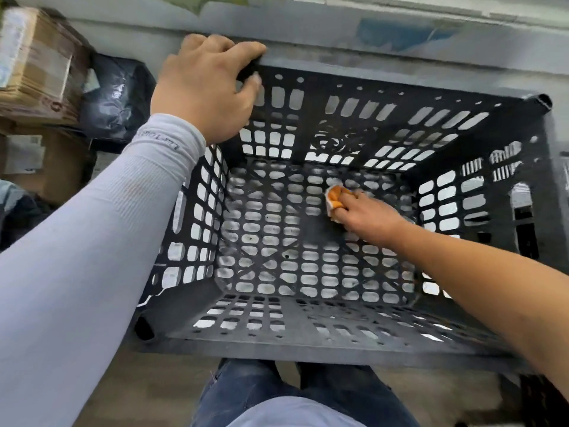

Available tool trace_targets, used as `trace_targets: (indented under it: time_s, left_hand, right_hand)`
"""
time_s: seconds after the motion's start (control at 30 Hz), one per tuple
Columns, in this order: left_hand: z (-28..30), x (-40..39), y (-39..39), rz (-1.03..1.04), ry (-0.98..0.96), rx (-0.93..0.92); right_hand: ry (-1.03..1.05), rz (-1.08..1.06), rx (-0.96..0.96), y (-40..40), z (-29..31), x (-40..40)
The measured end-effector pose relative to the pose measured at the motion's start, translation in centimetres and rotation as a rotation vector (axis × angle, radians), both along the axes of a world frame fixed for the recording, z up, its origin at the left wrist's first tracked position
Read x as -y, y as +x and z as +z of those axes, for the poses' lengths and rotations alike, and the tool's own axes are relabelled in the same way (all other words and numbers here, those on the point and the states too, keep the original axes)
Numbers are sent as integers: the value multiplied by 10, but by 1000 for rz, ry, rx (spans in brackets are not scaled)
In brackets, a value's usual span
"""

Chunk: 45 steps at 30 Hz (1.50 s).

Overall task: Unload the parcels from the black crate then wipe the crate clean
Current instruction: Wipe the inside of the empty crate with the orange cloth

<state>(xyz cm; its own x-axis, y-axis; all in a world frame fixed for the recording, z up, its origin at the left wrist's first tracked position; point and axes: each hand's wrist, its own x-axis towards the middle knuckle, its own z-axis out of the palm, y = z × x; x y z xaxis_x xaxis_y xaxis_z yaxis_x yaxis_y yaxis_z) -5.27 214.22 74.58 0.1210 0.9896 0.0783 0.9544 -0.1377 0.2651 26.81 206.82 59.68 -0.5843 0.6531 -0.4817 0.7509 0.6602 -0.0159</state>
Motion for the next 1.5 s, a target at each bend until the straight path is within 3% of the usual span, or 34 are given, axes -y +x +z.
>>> trace_targets:
  time_s: [0.2, 0.37, 0.5, 0.67, 0.9, 1.1, 1.3, 1.5]
  left_hand:
    - [0, 0, 0, -8, 1, 5]
    - [1, 2, 0, -8, 14, -1]
    - [1, 3, 0, -1, 8, -2]
    - [4, 3, 1, 6, -2, -6]
    - [4, 3, -2, -1, -3, -2]
    - [2, 3, -4, -5, -15, 2]
    - [0, 3, -1, -16, 7, -9]
    - [2, 3, 0, -12, 14, 1]
  right_hand:
    - [177, -407, 210, 75, -1, -15]
    - [143, -856, -5, 52, -23, 0]
    - [144, -985, -36, 36, -25, 7]
    - [140, -945, -132, 9, -13, 7]
    - [-9, -696, -261, -117, -18, 9]
    - [-147, -250, -397, -204, -24, 24]
    - [-47, -110, -254, -176, -45, 10]
    - [-102, -183, -135, -120, -35, -2]
